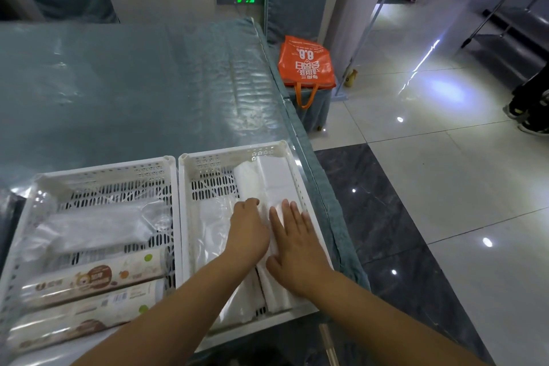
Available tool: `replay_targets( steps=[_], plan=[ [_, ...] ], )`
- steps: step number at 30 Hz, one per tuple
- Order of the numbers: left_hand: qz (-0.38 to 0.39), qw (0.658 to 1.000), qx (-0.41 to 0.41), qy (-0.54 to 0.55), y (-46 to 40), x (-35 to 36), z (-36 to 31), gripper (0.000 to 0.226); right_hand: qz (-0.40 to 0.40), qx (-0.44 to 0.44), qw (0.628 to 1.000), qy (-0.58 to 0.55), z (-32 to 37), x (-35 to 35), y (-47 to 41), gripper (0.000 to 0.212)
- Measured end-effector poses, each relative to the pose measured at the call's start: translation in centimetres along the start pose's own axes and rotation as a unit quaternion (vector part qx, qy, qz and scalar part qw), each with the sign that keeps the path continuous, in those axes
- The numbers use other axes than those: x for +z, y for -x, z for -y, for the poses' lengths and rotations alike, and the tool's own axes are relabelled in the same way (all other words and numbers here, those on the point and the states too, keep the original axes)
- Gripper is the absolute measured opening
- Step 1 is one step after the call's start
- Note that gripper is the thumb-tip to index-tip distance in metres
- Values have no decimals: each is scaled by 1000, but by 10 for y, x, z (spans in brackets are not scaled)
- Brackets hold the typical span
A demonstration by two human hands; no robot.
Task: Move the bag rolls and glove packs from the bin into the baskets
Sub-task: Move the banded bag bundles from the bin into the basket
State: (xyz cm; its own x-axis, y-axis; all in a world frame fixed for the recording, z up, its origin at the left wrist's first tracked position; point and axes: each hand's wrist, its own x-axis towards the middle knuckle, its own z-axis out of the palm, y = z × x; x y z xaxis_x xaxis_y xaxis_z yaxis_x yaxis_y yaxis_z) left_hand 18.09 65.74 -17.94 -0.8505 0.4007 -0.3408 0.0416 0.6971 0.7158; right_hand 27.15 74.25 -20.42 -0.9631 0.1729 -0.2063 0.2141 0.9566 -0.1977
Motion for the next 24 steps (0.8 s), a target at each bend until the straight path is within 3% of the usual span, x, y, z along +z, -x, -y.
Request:
replay_targets(
  steps=[6, 15, 19, 24],
  plan=[
    [-70, 995, 34, -64, -1, -12, 8, 50, -5, -12, 1000, -14, 8, 11, -6, 86],
    [-79, 995, 54, -28, 6, -55, 24, 41, -10, -5, 1000, 19, 13, 8, -12, 89],
    [-121, 989, 70, -38, 25, -93, 28, 27, -113, -36, 990, 76, 27, -24, -24, 59],
    [-199, 968, 97, -116, 62, -162, 24, 21, -206, -131, 970, 9, 85, -82, -49, 25]
  ],
)
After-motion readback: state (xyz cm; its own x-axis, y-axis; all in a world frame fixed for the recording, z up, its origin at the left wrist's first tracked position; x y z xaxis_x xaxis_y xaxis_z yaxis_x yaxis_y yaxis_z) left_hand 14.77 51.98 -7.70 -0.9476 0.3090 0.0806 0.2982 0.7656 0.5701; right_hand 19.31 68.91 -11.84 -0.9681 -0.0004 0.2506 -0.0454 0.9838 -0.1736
